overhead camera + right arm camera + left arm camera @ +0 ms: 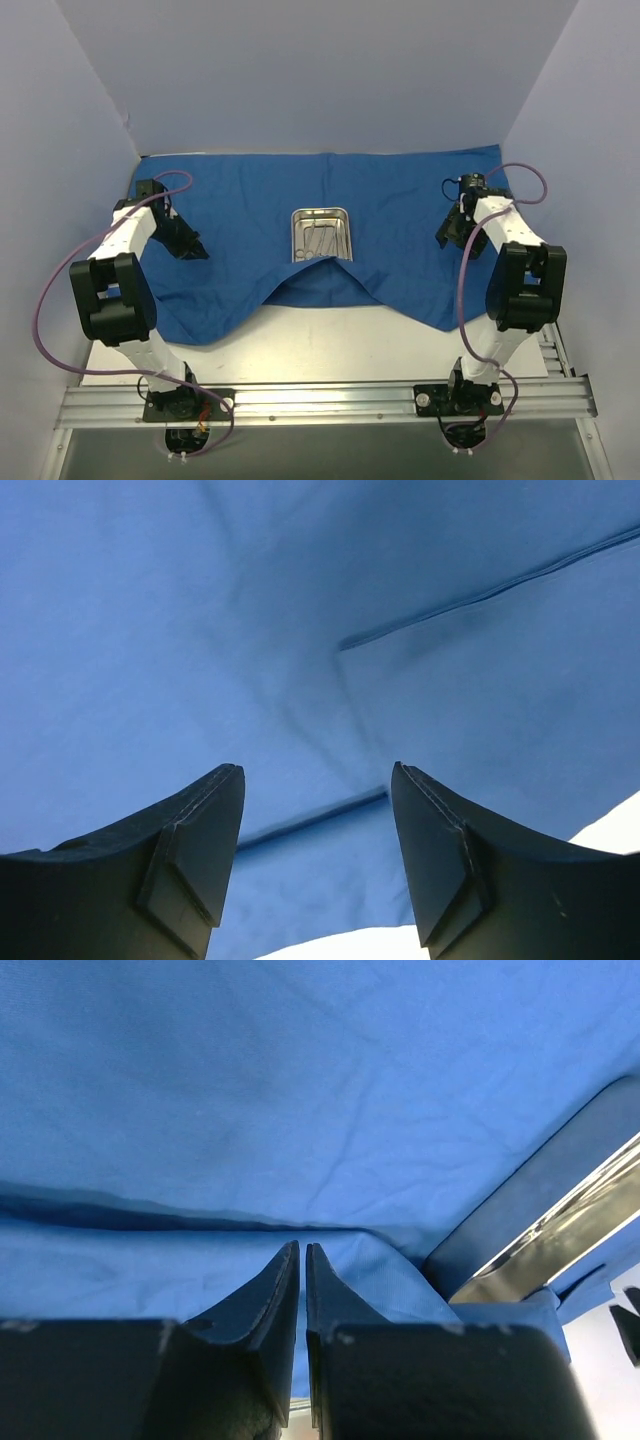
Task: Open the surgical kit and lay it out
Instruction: Open the surgical kit at the center of the board.
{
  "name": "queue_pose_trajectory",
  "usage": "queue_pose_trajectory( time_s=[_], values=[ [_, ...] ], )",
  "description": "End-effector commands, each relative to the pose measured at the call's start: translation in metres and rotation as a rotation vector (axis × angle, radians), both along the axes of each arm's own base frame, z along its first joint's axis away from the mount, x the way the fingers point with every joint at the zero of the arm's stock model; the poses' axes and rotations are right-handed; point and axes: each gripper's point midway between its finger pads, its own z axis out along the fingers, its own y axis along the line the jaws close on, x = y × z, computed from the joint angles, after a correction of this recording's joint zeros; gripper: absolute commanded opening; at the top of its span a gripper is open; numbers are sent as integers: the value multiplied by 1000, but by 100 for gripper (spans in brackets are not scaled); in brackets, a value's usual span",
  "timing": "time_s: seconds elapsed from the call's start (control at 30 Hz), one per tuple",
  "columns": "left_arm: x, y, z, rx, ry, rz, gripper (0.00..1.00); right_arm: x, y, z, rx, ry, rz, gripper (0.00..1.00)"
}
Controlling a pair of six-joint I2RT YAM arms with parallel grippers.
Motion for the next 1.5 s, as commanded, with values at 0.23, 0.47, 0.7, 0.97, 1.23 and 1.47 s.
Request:
queue_pose_trajectory(
  time_s=[0.23, 0.47, 0.7, 0.97, 1.23, 1.47],
  values=[
    [20, 1, 13, -3, -24, -26, 15, -14, -31, -34, -144, 155, -17, 55],
    [19, 2, 11, 2, -9, -35, 15, -6, -30, -48, -135, 164, -28, 48],
    [20, 3, 9, 1, 3, -34, 15, -16, -43, -45, -201, 196, -69, 26],
    [13, 5, 5, 13, 40, -30, 15, -53, -87, -11, -252, 239, -195, 0],
    [5, 3, -7, -6, 82, -25, 15, -143, -159, 84, -349, 151, -430, 0],
    [-7, 14, -9, -1, 89, 7, 15, -195, -154, 140, -450, 33, -582, 47]
  ],
)
